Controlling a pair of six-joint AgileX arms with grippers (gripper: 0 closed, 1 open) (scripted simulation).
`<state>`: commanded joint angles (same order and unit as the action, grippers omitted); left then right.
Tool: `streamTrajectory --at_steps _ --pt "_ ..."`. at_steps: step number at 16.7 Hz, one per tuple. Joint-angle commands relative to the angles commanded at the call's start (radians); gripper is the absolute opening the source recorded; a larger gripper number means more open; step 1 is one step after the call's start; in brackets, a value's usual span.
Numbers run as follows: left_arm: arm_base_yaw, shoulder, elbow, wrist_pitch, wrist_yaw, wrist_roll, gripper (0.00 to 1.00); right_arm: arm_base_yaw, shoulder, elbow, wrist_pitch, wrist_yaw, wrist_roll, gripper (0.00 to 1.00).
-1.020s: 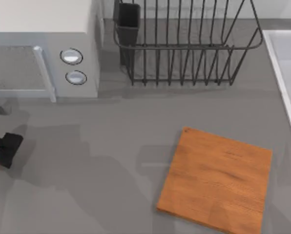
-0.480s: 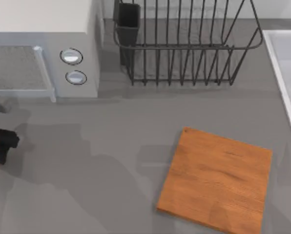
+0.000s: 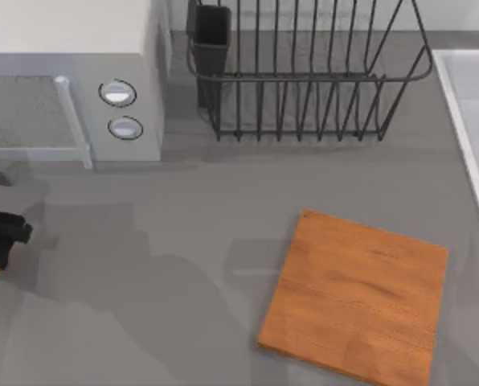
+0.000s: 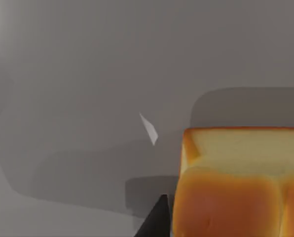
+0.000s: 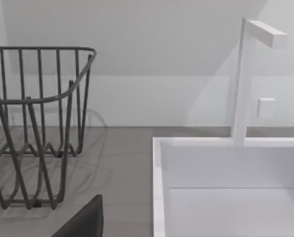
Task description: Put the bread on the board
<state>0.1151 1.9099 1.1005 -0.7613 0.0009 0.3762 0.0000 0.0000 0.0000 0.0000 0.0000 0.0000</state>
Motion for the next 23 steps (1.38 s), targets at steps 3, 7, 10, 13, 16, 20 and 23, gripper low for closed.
streamTrajectory --at_steps 3,7,10,13,16,20,23 --pt "0.007 0.013 -0.032 -0.029 0.004 0.003 0.00 0.000 0.000 0.000 0.000 0.000 0.000 1.00" --pt "0.021 0.067 -0.060 -0.143 0.012 0.012 0.00 0.000 0.000 0.000 0.000 0.000 0.000 1.00" --pt "0.019 0.021 0.011 -0.260 0.008 0.025 0.00 0.000 0.000 0.000 0.000 0.000 0.000 1.00" --pt "0.013 -0.068 0.136 -0.349 0.002 0.016 0.00 0.000 0.000 0.000 0.000 0.000 0.000 1.00" --pt "0.000 -0.133 0.231 -0.386 -0.001 0.000 0.00 0.000 0.000 0.000 0.000 0.000 0.000 1.00" --pt "-0.003 -0.141 0.245 -0.385 -0.001 -0.005 0.00 0.000 0.000 0.000 0.000 0.000 0.000 1.00" --pt "-0.005 -0.140 0.245 -0.392 0.000 -0.005 0.00 0.000 0.000 0.000 0.000 0.000 0.000 1.00"
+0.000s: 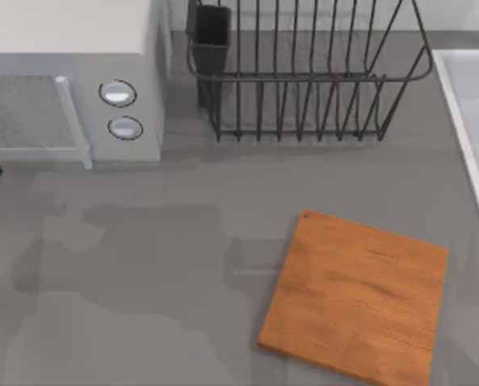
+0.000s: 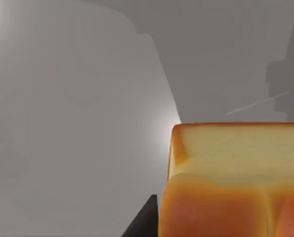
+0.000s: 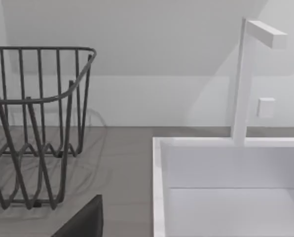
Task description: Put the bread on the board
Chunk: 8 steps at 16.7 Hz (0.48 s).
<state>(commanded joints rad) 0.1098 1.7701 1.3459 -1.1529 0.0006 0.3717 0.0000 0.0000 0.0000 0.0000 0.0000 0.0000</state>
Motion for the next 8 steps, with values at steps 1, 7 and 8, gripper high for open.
streamTrajectory --at_steps 1,7,8 --pt "-0.012 0.002 0.000 -0.018 0.002 -0.006 0.00 0.000 0.000 0.000 0.000 0.000 0.000 1.00" --pt "-0.205 0.074 0.085 -0.216 0.042 -0.132 0.00 0.000 0.000 0.000 0.000 0.000 0.000 1.00" --pt "-0.254 0.100 0.117 -0.251 0.051 -0.170 0.00 0.000 0.000 0.000 0.000 0.000 0.000 1.00"
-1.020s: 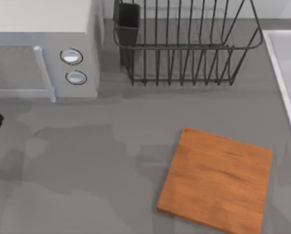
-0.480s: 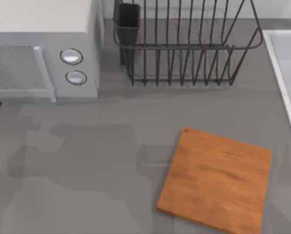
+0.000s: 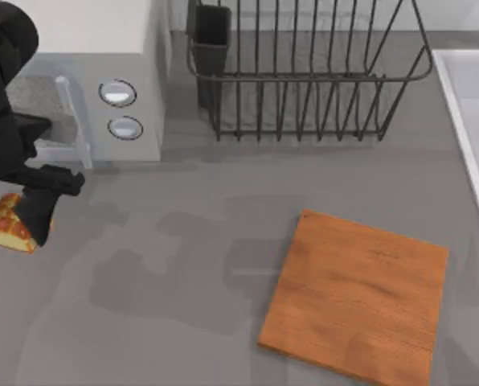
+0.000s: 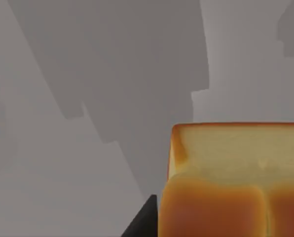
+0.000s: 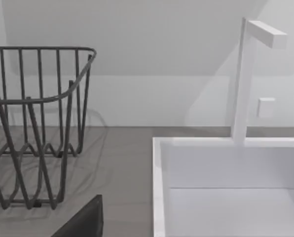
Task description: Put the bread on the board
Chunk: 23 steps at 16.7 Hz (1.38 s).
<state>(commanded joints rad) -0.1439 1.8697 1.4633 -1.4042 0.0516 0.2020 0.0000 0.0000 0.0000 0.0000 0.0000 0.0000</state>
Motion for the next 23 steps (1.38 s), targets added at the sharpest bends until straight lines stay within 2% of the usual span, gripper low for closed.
streamTrajectory --at_steps 6,13,19,23 --pt "-0.312 0.191 0.289 -0.138 0.037 -0.305 0.00 0.000 0.000 0.000 0.000 0.000 0.000 1.00" --pt "-0.625 0.410 0.683 -0.172 0.026 -0.727 0.00 0.000 0.000 0.000 0.000 0.000 0.000 1.00" --pt "-0.792 0.609 0.939 -0.148 0.030 -1.048 0.00 0.000 0.000 0.000 0.000 0.000 0.000 1.00" --pt "-0.834 0.692 1.012 -0.126 0.042 -1.157 0.00 0.000 0.000 0.000 0.000 0.000 0.000 1.00"
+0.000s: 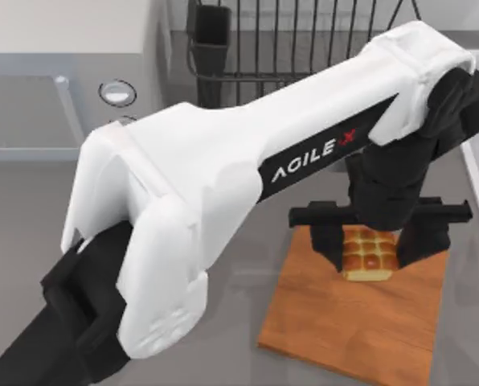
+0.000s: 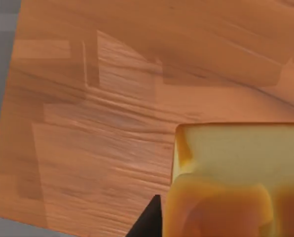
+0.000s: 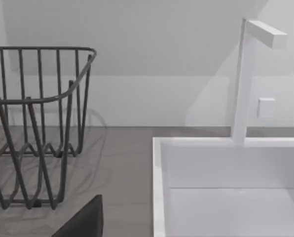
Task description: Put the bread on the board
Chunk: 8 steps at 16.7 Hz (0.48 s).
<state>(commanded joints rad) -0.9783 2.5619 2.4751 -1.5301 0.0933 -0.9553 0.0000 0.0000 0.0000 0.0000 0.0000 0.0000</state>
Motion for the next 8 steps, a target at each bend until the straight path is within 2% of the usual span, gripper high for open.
streamTrajectory --at_steps 8 --pt "0.002 -0.002 -0.016 0.015 0.000 -0.001 0.00 0.000 0.000 0.000 0.000 0.000 0.000 1.00"
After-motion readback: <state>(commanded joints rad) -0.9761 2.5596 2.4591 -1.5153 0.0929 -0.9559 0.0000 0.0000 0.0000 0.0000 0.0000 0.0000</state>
